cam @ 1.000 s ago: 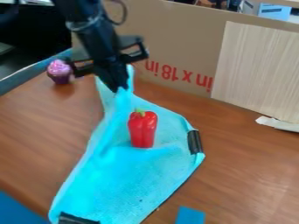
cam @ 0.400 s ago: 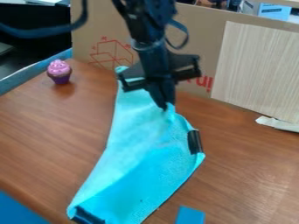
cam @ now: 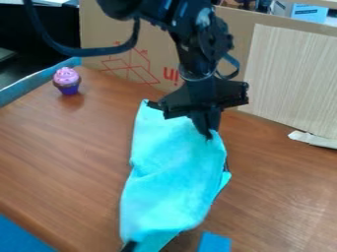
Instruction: Fold the cloth from bottom left to top right
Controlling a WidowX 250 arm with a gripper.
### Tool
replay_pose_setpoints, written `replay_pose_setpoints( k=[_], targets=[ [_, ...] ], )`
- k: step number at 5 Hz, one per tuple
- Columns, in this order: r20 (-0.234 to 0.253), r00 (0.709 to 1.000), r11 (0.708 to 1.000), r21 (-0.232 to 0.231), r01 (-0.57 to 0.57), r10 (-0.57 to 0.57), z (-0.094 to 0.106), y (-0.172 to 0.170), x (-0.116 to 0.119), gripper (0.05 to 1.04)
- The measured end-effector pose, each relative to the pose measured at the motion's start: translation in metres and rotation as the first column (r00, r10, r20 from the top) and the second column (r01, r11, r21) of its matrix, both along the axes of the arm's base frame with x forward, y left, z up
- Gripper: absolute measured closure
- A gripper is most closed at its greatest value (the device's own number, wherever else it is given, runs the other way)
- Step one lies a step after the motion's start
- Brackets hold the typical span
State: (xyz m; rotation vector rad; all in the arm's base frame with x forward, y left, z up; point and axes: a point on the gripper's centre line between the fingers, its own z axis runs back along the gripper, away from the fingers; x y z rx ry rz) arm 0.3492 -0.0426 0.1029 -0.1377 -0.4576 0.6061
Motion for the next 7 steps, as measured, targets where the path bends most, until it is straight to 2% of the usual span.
replay_pose_setpoints(
  k=[1,2,3,4,5,6,7],
  targets=[
    [0.038,0.999,1.000,0.027,-0.011,0.010,-0.004,-0.001,0.008,0.791],
    [0.034,0.999,1.000,0.022,0.019,-0.020,-0.004,-0.004,0.007,0.503],
    [0.048,0.998,1.000,0.000,0.028,-0.028,0.009,0.000,0.001,0.207],
    [0.057,0.998,0.999,-0.035,0.036,-0.034,0.026,0.006,-0.006,0.075],
    [0.072,0.996,0.996,-0.068,0.057,-0.052,0.046,0.012,-0.015,0.079],
    [0.115,0.991,0.991,-0.100,0.085,-0.074,0.073,0.024,-0.026,0.083],
    [0.152,0.983,0.986,-0.119,0.120,-0.102,0.094,0.056,-0.047,0.083]
  ],
)
